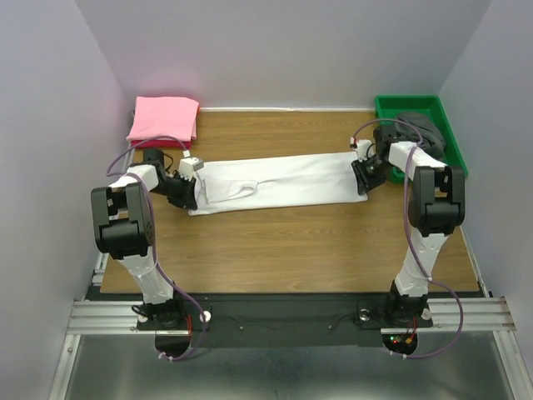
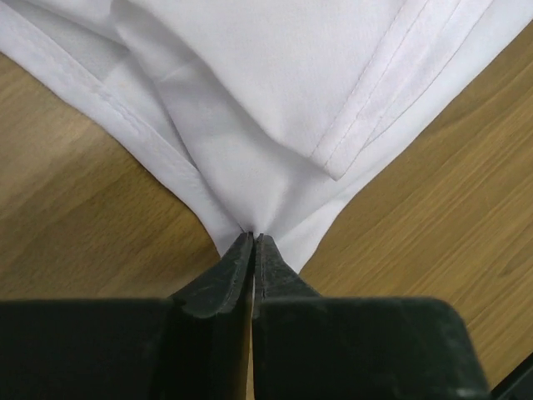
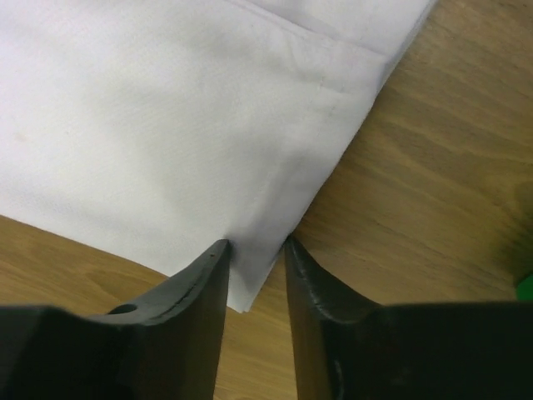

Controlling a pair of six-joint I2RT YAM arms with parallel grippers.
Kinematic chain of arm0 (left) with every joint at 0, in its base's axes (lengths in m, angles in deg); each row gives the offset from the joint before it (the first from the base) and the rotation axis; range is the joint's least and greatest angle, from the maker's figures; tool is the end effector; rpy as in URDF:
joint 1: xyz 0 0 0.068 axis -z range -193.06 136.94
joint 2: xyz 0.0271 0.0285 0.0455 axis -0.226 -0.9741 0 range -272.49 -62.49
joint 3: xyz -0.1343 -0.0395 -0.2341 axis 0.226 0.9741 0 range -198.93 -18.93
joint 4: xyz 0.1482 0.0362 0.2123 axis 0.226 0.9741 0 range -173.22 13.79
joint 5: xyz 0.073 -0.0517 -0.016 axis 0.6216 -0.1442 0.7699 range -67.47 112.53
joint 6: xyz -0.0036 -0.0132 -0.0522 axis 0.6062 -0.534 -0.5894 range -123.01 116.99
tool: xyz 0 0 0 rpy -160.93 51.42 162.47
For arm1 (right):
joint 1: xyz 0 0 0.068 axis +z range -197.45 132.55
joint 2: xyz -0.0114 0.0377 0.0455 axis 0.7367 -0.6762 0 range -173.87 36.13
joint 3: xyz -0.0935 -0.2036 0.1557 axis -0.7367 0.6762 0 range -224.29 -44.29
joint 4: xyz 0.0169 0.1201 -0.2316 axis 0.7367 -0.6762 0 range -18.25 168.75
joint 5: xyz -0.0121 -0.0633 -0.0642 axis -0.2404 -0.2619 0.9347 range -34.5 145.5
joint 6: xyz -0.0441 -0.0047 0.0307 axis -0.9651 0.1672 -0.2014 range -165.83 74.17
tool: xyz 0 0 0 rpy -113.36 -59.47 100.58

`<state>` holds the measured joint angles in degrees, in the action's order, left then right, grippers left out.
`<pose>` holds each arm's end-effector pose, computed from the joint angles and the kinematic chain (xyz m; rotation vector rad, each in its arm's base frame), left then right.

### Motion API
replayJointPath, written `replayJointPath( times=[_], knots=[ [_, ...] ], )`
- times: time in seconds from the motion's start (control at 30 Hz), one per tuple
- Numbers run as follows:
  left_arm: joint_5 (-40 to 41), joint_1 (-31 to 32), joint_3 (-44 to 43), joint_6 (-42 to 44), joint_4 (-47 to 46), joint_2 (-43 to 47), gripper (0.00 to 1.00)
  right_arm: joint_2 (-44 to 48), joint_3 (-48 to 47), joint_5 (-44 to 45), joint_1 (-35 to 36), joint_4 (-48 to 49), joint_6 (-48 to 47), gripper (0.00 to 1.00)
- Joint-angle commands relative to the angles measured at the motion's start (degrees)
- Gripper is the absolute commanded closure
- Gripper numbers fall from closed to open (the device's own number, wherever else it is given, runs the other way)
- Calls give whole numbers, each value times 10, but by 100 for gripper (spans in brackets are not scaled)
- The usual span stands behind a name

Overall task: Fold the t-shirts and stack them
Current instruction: Fold the tshirt

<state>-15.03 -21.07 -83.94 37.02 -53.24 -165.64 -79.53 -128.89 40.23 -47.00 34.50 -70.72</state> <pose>0.3475 0.0269 0.1716 0.8397 2.3353 -0.5743 0.4026 0.0125 0.1716 -0.6663 2.7421 0.2926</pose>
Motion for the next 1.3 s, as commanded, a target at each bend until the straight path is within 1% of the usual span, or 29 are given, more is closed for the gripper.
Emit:
replayJointPath(
  times=[0.0,0.03,0.2,0.3,0.37,0.4,0.43,0.47,0.53,0.6,0.7,0.73,0.8,0.83,0.93,1.03,1.13,1.17,1.23,1.27],
  knots=[
    [11,-2,23,29,20,-1,98,-27,13,11,1,13,6,66],
    [19,-2,30,34,27,1,100,-25,15,13,1,14,5,71],
    [45,-2,74,58,37,40,100,6,50,28,1,11,-7,77],
    [57,-2,108,73,51,72,100,48,78,38,1,6,-23,78],
    [64,-2,114,80,63,88,100,80,101,38,1,-5,-35,72],
    [64,-1,115,81,68,96,98,90,105,39,1,-8,-39,67],
    [59,-1,114,84,82,117,83,110,107,42,0,-13,-39,57],
    [57,-2,111,85,88,129,76,118,103,41,0,-16,-37,54],
    [44,-2,94,87,111,159,68,134,94,24,1,-24,-30,52],
    [22,-2,72,83,127,177,62,148,68,-10,1,-40,-19,50],
    [-8,-1,55,72,126,190,60,153,35,-48,3,-53,-4,50],
    [-14,0,50,51,112,193,58,150,29,-66,4,-53,1,50],
    [-27,5,45,35,101,191,58,141,7,-78,13,-52,7,51],
    [-30,13,42,14,84,186,58,124,-2,-90,15,-51,11,52],
    [-21,36,40,-34,46,164,59,73,-42,-99,25,-47,14,56],
    [-13,65,39,-75,6,135,62,34,-71,-100,25,-36,15,60],
    [6,78,38,-112,-22,107,63,-8,-80,-92,26,-23,12,63],
    [25,97,37,-124,-27,100,63,-23,-79,-86,25,-18,10,64],
    [46,106,32,-136,-36,69,65,-33,-71,-68,25,-16,1,65],
    [63,106,29,-138,-36,58,67,-35,-52,-61,25,-10,-5,66]
  ],
)
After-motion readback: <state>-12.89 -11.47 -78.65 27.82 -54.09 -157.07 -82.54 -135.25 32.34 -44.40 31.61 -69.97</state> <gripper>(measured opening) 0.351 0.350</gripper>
